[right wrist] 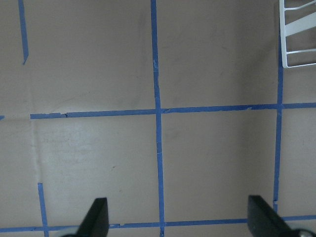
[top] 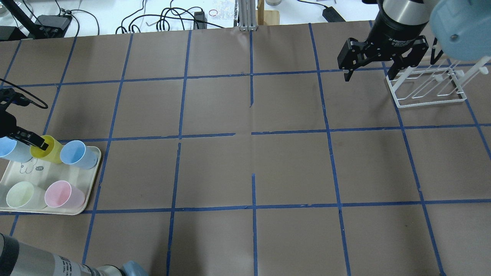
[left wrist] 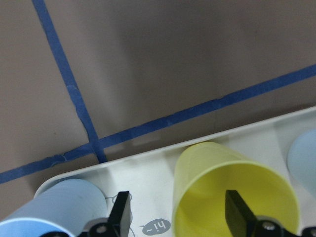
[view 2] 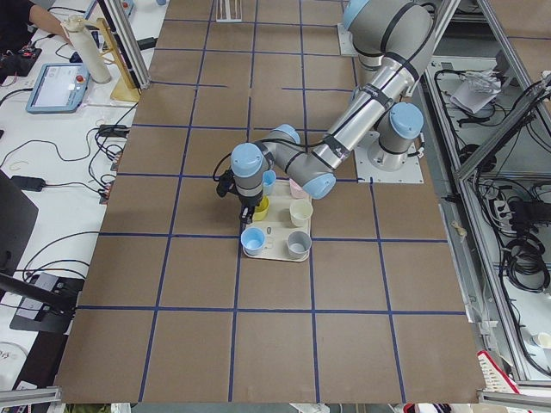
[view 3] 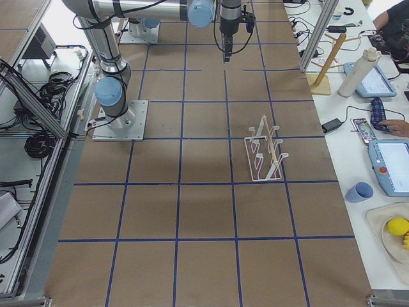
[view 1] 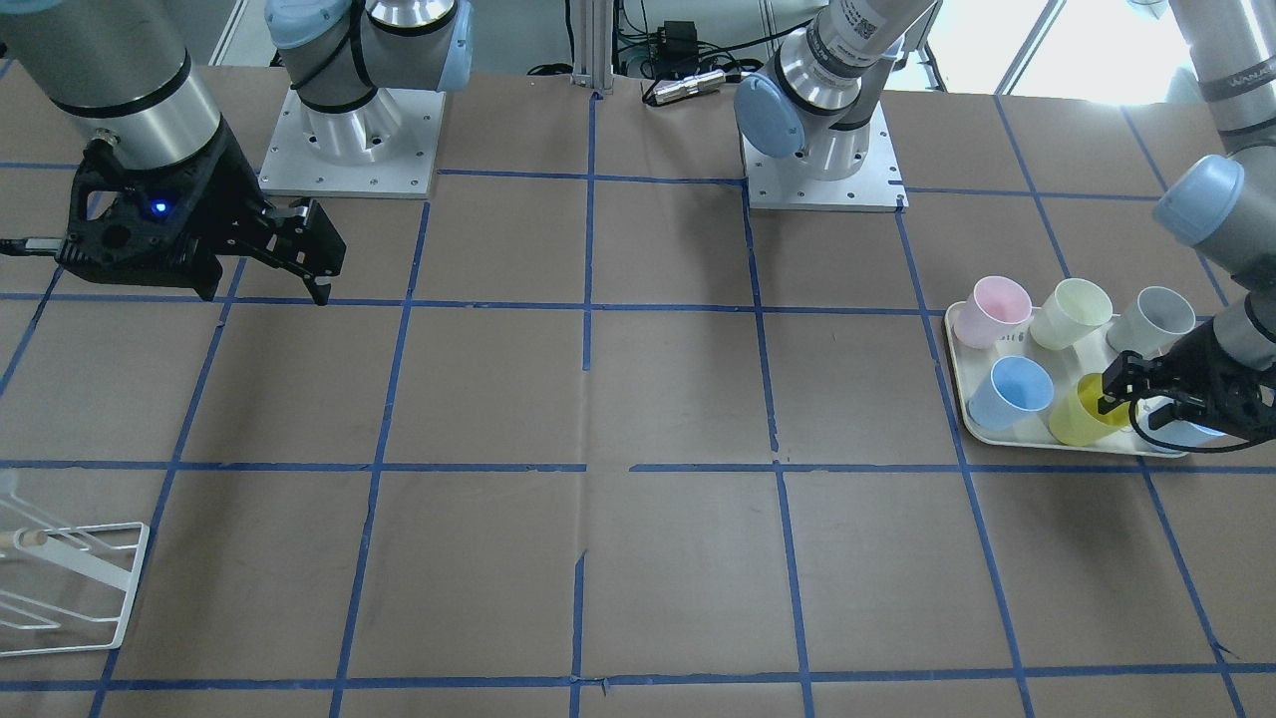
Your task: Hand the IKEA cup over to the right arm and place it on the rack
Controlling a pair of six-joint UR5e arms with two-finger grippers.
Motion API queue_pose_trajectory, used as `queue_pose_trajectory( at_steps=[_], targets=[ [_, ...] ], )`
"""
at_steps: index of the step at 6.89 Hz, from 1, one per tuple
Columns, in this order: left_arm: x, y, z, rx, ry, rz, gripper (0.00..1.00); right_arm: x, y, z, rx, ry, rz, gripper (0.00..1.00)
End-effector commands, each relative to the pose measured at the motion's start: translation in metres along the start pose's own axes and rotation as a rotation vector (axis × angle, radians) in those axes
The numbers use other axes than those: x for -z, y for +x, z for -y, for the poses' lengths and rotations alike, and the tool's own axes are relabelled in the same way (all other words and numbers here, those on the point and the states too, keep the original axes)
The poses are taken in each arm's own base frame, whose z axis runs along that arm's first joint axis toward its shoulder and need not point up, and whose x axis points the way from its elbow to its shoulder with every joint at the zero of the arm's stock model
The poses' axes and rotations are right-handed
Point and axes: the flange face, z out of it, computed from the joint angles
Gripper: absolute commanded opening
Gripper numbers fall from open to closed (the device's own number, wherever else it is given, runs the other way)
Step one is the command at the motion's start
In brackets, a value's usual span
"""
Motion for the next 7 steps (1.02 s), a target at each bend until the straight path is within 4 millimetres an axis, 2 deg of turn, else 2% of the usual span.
queue_pose_trajectory(
  at_steps=[1, 2, 5, 7],
  targets=[
    [0.001, 0.0, 0.0, 0.0, -0.001, 0.004, 0.14, 0.0, 0.0, 0.0, 0.0, 0.0, -0.003, 1.0],
    [0.002, 0.001, -0.001, 0.0, -0.004, 0.002, 0.0, 0.0, 0.0, 0.0, 0.0, 0.0, -0.003, 1.0],
    [0.009, 0.001, -0.001, 0.0, -0.002, 0.01, 0.0, 0.003, 0.0, -0.002, 0.0, 0.006, 0.001, 1.0],
    [0.048, -0.012, 0.007, -0.006, 0.035, 0.071, 0.0, 0.005, -0.001, -0.002, 0.0, 0.009, 0.007, 1.0]
  ],
)
